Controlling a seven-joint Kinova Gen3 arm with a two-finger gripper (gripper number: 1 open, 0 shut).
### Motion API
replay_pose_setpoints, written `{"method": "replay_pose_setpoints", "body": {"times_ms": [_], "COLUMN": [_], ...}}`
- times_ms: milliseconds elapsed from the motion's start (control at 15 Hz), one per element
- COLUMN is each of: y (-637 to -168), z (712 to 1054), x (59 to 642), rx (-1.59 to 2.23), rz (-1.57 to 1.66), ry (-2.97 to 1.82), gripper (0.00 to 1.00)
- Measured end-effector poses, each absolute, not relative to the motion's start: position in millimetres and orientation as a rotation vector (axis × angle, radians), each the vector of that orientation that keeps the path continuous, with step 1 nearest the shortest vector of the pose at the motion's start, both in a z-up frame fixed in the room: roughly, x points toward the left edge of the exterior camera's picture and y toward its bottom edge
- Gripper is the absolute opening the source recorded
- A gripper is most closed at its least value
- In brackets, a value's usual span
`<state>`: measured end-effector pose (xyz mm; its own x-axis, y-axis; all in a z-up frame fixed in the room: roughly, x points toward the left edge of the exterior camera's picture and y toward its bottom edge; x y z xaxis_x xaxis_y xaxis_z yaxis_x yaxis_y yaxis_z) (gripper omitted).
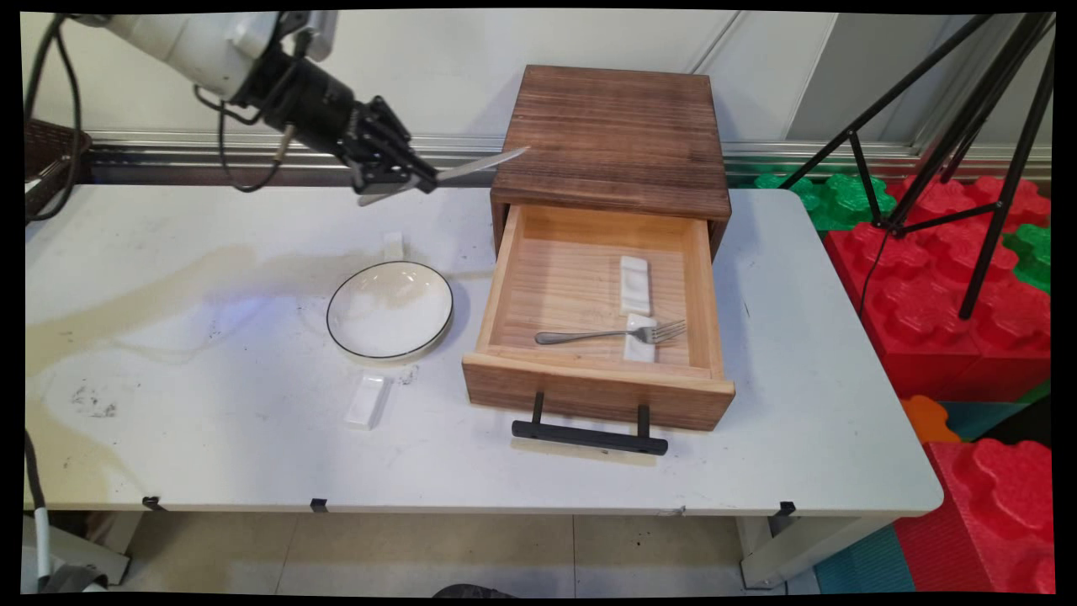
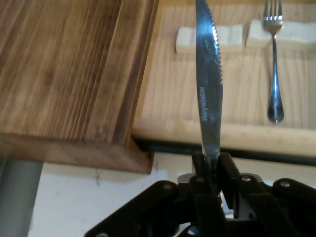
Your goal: Place the picked object into the drawer
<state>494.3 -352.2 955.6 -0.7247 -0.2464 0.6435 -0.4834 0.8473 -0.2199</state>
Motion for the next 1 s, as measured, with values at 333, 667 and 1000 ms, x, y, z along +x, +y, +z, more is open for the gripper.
{"method": "replay_pose_setpoints", "body": {"times_ms": [333,667,1000], "y": [-369,-388,-406], "z": [949,935,921], "x": [452,404,368], "rx": [0.506,0.498,0.487], "rz": [0.504,0.494,0.483], "ry": [-2.399,-2.406,-2.419], "gripper": [0.00,0.00,0.00]}}
